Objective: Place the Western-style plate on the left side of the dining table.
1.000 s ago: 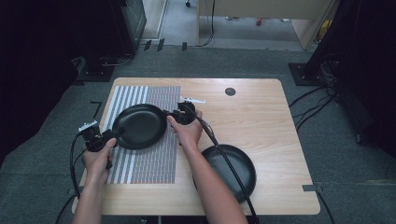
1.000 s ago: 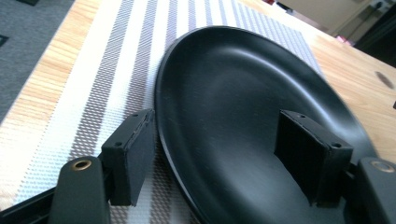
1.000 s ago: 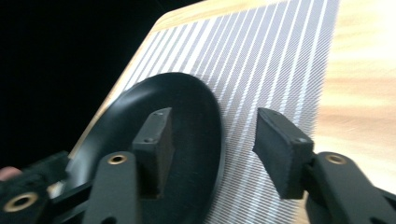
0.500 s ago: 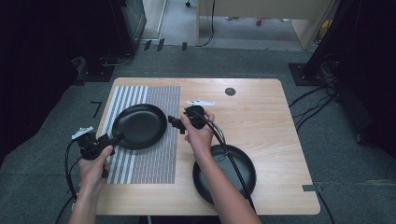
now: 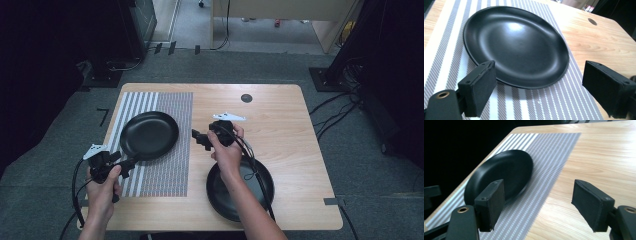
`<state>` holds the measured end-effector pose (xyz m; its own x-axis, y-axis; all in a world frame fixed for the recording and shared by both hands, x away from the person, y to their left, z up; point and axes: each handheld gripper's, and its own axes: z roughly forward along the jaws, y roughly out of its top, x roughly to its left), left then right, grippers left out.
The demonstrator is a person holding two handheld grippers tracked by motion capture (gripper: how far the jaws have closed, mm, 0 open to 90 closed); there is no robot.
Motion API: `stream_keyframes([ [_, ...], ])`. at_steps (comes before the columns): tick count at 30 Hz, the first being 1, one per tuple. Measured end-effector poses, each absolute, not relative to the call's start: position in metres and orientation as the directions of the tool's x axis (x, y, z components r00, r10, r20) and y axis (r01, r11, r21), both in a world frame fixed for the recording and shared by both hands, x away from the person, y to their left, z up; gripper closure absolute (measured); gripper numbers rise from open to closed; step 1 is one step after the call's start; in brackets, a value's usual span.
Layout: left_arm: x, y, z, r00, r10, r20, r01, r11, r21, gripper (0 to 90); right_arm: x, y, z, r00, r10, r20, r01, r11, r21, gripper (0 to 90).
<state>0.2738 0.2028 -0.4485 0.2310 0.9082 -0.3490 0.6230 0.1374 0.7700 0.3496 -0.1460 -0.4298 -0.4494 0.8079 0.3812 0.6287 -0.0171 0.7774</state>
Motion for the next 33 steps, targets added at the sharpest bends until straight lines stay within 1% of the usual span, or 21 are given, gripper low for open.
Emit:
stream_keyframes([
  [10,0.254,0.183,-0.442,0.273,0.905,-0.325,0.611,0.098,0.786,11.2,0.325,-0.189,-0.429,-0.431,0.822,0.372,0.608,-0.04,0.793,26.0],
  [18,0.247,0.168,-0.449,0.316,0.903,-0.291,0.613,0.04,0.789,10.3,0.3,-0.227,-0.435,-0.407,0.839,0.362,0.595,-0.057,0.802,25.9],
  [22,0.245,0.167,-0.454,0.326,0.907,-0.265,0.623,0.004,0.782,10.3,0.288,-0.241,-0.439,-0.392,0.846,0.361,0.59,-0.07,0.804,25.9],
  [28,0.243,0.169,-0.46,0.321,0.91,-0.263,0.631,0.001,0.776,10.3,0.274,-0.255,-0.444,-0.378,0.852,0.361,0.589,-0.08,0.804,25.8],
  [33,0.238,0.174,-0.465,0.333,0.912,-0.239,0.621,-0.021,0.783,10.3,0.261,-0.278,-0.454,-0.341,0.869,0.358,0.592,-0.097,0.8,25.8],
])
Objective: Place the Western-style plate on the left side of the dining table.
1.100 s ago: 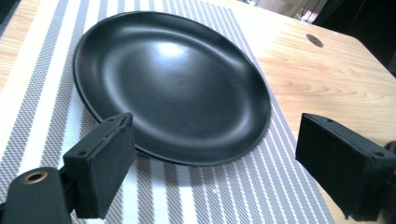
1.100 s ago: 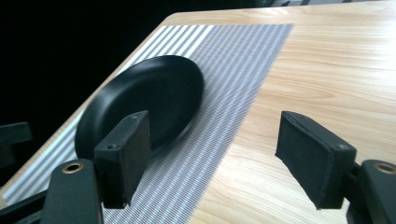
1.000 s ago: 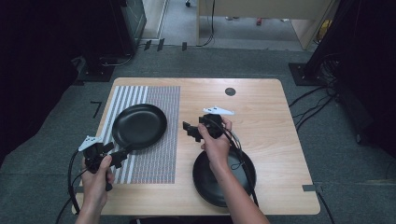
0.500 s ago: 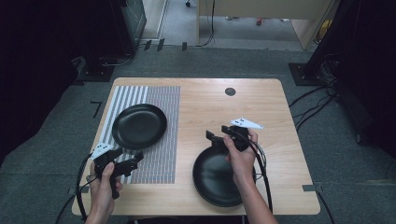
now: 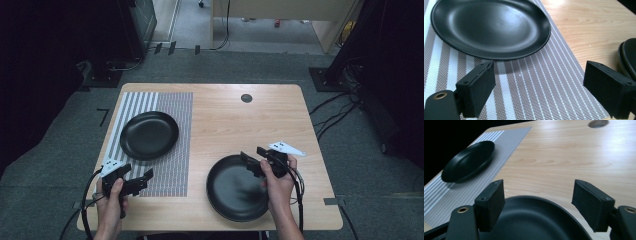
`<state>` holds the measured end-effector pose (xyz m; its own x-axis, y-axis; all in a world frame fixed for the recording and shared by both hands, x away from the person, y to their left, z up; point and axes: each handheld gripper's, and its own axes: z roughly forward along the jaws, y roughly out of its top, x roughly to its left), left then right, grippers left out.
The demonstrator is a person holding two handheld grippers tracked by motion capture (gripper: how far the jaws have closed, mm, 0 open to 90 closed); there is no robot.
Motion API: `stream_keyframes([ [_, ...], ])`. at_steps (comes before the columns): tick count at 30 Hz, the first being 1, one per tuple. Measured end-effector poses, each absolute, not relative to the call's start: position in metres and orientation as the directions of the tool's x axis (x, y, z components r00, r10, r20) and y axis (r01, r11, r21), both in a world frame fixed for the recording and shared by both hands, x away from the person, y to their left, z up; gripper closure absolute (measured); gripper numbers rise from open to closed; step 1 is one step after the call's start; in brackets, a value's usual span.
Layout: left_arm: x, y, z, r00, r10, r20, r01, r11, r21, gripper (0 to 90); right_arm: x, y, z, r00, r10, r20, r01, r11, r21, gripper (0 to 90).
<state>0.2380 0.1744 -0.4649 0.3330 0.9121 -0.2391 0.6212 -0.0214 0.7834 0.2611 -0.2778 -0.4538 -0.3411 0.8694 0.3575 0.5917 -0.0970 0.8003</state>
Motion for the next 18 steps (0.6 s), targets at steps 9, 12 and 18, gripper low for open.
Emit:
stream_keyframes([
  [9,0.235,0.183,-0.473,0.314,0.921,-0.231,0.625,-0.018,0.781,10.4,0.244,-0.309,-0.467,-0.281,0.904,0.323,0.589,-0.103,0.801,25.9],
  [12,0.233,0.186,-0.474,0.311,0.925,-0.22,0.622,-0.023,0.782,10.4,0.238,-0.32,-0.473,-0.261,0.914,0.309,0.588,-0.104,0.802,25.9],
  [18,0.233,0.194,-0.479,0.29,0.931,-0.222,0.628,-0.01,0.778,10.4,0.23,-0.339,-0.479,-0.217,0.929,0.3,0.593,-0.118,0.797,25.9],
])
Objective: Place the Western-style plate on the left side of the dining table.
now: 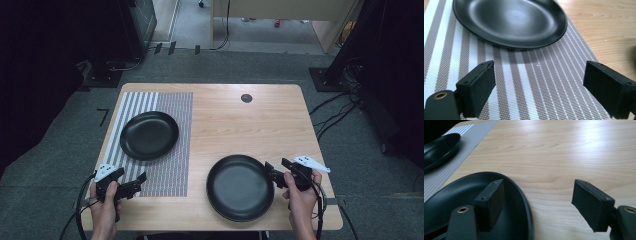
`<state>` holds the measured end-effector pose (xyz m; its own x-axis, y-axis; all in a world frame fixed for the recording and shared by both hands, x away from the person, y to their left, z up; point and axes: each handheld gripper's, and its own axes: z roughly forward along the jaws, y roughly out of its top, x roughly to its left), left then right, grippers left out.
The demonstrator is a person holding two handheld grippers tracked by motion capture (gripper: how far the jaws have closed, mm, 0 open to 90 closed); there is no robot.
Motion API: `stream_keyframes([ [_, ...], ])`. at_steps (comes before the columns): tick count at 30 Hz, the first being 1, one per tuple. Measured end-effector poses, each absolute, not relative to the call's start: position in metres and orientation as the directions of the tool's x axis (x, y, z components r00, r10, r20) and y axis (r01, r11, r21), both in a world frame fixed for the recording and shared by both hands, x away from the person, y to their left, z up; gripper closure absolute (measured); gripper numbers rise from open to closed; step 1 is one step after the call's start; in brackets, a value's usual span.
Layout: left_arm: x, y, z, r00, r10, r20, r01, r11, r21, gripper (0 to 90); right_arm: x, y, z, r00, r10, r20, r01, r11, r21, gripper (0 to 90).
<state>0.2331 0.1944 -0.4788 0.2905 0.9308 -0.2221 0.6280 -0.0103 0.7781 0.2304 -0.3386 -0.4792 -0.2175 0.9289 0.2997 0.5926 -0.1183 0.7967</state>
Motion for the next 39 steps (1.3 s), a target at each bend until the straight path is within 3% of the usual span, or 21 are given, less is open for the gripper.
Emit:
stream_keyframes([
  [18,0.232,0.236,-0.491,0.179,0.968,-0.174,0.642,0.019,0.767,11.8,0.21,-0.389,-0.493,-0.086,0.963,0.255,0.58,-0.16,0.799,26.0],
  [39,0.231,0.261,-0.504,0.144,0.983,-0.115,0.66,-0.009,0.751,11.4,0.189,-0.449,-0.51,0.035,0.967,0.251,0.589,-0.223,0.777,26.0],
])
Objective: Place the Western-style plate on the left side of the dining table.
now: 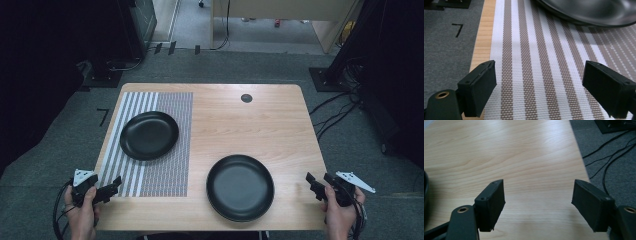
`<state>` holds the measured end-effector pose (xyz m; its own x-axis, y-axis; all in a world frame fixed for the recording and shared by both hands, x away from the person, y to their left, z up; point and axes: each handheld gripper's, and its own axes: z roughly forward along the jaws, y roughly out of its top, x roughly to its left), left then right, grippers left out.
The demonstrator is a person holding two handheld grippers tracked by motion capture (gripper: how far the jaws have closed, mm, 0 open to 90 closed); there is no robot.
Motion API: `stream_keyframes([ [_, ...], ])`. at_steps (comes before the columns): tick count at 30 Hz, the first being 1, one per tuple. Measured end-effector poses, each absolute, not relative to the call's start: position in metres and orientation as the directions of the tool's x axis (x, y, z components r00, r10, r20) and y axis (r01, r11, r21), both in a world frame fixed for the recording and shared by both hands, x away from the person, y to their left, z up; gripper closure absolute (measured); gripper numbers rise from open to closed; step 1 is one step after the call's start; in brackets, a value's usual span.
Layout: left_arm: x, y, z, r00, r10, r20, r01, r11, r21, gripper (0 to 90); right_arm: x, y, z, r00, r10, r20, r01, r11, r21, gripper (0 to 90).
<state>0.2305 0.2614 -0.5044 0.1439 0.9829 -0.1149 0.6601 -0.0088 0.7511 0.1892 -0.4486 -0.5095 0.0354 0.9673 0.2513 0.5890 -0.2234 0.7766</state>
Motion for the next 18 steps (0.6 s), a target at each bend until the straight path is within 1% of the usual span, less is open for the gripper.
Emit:
stream_keyframes([
  [4,0.23,0.265,-0.507,0.142,0.984,-0.105,0.658,-0.014,0.753,10.5,0.185,-0.46,-0.512,0.05,0.967,0.249,0.584,-0.231,0.778,26.1],
  [12,0.229,0.273,-0.51,0.123,0.989,-0.085,0.657,-0.017,0.754,10.2,0.178,-0.475,-0.515,0.051,0.964,0.259,0.58,-0.24,0.779,26.1],
  [18,0.23,0.268,-0.515,0.144,0.987,-0.065,0.664,-0.048,0.746,9.7,0.181,-0.475,-0.521,0.015,0.969,0.246,0.593,-0.207,0.778,26.0],
])
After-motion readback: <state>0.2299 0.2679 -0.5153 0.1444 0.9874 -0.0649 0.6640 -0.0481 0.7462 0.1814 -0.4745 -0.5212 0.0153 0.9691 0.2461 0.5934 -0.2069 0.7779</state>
